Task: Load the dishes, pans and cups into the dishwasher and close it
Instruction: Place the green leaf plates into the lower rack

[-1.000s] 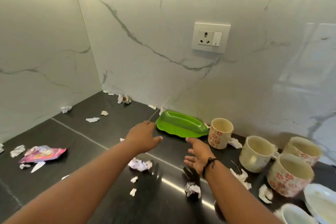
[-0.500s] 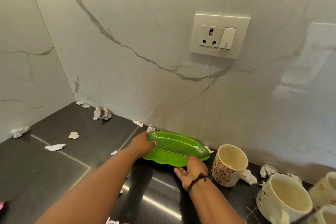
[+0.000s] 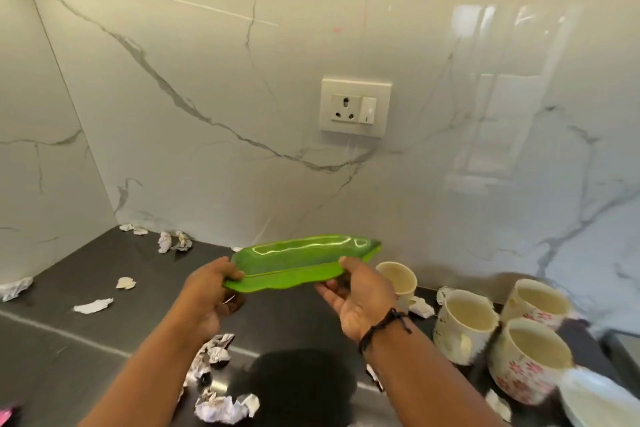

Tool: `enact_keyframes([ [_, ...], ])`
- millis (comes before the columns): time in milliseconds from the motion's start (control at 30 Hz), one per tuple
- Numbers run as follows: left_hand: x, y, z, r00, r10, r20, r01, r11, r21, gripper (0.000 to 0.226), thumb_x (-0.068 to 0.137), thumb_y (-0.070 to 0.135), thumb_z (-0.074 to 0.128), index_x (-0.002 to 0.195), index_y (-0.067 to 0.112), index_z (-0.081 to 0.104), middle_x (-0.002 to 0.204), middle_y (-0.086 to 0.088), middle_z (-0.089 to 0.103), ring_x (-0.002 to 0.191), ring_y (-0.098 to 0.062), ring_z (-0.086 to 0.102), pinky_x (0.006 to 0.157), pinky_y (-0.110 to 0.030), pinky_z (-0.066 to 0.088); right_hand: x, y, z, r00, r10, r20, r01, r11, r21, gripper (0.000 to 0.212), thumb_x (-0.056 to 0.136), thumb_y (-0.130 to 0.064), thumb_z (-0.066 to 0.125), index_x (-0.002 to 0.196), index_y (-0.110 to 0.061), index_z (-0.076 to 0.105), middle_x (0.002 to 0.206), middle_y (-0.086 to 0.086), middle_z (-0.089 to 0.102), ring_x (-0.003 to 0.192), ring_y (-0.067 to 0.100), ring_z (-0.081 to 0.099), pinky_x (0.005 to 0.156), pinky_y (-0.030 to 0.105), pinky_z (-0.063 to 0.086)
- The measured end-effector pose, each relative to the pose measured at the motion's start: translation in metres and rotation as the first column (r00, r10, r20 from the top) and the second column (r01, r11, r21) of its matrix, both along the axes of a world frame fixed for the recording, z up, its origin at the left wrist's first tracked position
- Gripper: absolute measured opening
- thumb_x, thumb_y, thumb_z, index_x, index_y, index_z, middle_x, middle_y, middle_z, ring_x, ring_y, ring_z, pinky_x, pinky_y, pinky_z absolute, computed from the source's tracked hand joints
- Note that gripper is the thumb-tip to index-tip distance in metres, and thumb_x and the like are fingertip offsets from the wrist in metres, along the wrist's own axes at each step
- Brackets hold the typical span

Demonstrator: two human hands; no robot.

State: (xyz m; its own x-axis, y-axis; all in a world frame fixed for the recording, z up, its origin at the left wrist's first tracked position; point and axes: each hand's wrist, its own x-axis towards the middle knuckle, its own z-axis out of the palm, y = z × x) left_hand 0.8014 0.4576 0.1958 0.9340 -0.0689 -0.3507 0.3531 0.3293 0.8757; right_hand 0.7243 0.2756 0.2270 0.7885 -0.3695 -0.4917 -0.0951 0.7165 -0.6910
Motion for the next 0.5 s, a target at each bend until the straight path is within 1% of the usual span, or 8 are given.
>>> enact_keyframes([
  [67, -0.027, 0.014, 0.02, 0.994, -0.099, 0.047, 0.103, 0.991, -0.083, 0.034, 0.08, -0.002, 0.042, 0.102, 0.016, 0.06, 0.084, -0.006, 0.058, 0.054, -0.011, 0.057, 0.049, -0.017, 0.049, -0.027, 0.008, 0.026, 0.997, 0.015, 0.071, -0.007, 0.994, -0.11, 0.004, 0.093, -0.006, 0.056, 0.095, -0.004, 0.06, 0.071, 0.01, 0.06, 0.061, 0.022, 0.059, 0.045, 0.034, 0.056],
  [100, -0.042, 0.023, 0.03, 0.989, -0.129, 0.077, 0.137, 0.985, -0.107, 0.037, 0.08, -0.001, 0.041, 0.105, 0.016, 0.062, 0.087, -0.007, 0.059, 0.06, -0.013, 0.058, 0.05, -0.017, 0.051, -0.044, 0.014, 0.039, 0.994, 0.019, 0.105, -0.001, 0.986, -0.168, 0.004, 0.093, -0.007, 0.057, 0.094, -0.004, 0.06, 0.071, 0.009, 0.062, 0.061, 0.023, 0.061, 0.045, 0.033, 0.057],
  [200, -0.083, 0.047, 0.059, 0.968, -0.179, 0.175, 0.204, 0.969, -0.137, 0.032, 0.086, 0.004, 0.042, 0.108, 0.018, 0.06, 0.09, -0.007, 0.061, 0.07, -0.017, 0.058, 0.056, -0.026, 0.054, -0.096, 0.023, 0.072, 0.98, 0.047, 0.193, 0.013, 0.953, -0.302, 0.009, 0.092, -0.009, 0.057, 0.095, -0.003, 0.063, 0.076, 0.01, 0.066, 0.062, 0.024, 0.064, 0.052, 0.034, 0.059],
  [300, -0.12, 0.065, 0.084, 0.932, -0.26, 0.253, 0.296, 0.948, -0.116, 0.019, 0.09, 0.016, 0.052, 0.107, 0.019, 0.058, 0.101, -0.009, 0.064, 0.077, -0.02, 0.061, 0.063, -0.03, 0.051, -0.147, 0.019, 0.089, 0.978, 0.052, 0.203, 0.038, 0.907, -0.419, 0.012, 0.089, -0.017, 0.061, 0.084, -0.007, 0.066, 0.069, 0.007, 0.068, 0.056, 0.021, 0.063, 0.053, 0.032, 0.056],
  [333, -0.134, 0.067, 0.09, 0.897, -0.336, 0.286, 0.37, 0.926, -0.073, 0.026, 0.087, 0.018, 0.056, 0.112, 0.02, 0.057, 0.108, -0.01, 0.066, 0.08, -0.02, 0.063, 0.066, -0.032, 0.05, -0.165, 0.017, 0.093, 0.982, 0.037, 0.186, 0.053, 0.889, -0.455, 0.016, 0.087, -0.021, 0.064, 0.083, -0.006, 0.068, 0.07, 0.009, 0.07, 0.058, 0.023, 0.065, 0.06, 0.039, 0.059],
  [400, -0.161, 0.062, 0.098, 0.793, -0.521, 0.316, 0.537, 0.843, 0.043, 0.041, 0.078, 0.016, 0.063, 0.119, 0.02, 0.058, 0.109, -0.01, 0.068, 0.078, -0.02, 0.066, 0.063, -0.03, 0.052, -0.198, 0.013, 0.097, 0.987, -0.004, 0.16, 0.086, 0.853, -0.514, 0.03, 0.08, -0.028, 0.071, 0.089, 0.0, 0.072, 0.087, 0.022, 0.072, 0.072, 0.031, 0.067, 0.08, 0.058, 0.054],
  [433, -0.177, 0.053, 0.099, 0.728, -0.612, 0.308, 0.616, 0.782, 0.097, 0.043, 0.076, 0.014, 0.064, 0.119, 0.019, 0.06, 0.107, -0.009, 0.07, 0.074, -0.018, 0.067, 0.06, -0.027, 0.053, -0.218, 0.012, 0.098, 0.987, -0.04, 0.153, 0.118, 0.827, -0.549, 0.041, 0.075, -0.033, 0.074, 0.096, 0.003, 0.07, 0.097, 0.029, 0.068, 0.077, 0.033, 0.065, 0.084, 0.064, 0.05],
  [500, -0.208, 0.026, 0.097, 0.621, -0.728, 0.29, 0.726, 0.674, 0.138, 0.039, 0.075, 0.013, 0.065, 0.113, 0.015, 0.066, 0.099, -0.008, 0.071, 0.068, -0.016, 0.066, 0.057, -0.025, 0.054, -0.254, 0.004, 0.096, 0.986, -0.111, 0.128, 0.167, 0.75, -0.639, 0.066, 0.066, -0.044, 0.077, 0.105, 0.007, 0.063, 0.105, 0.034, 0.061, 0.078, 0.03, 0.061, 0.084, 0.068, 0.047],
])
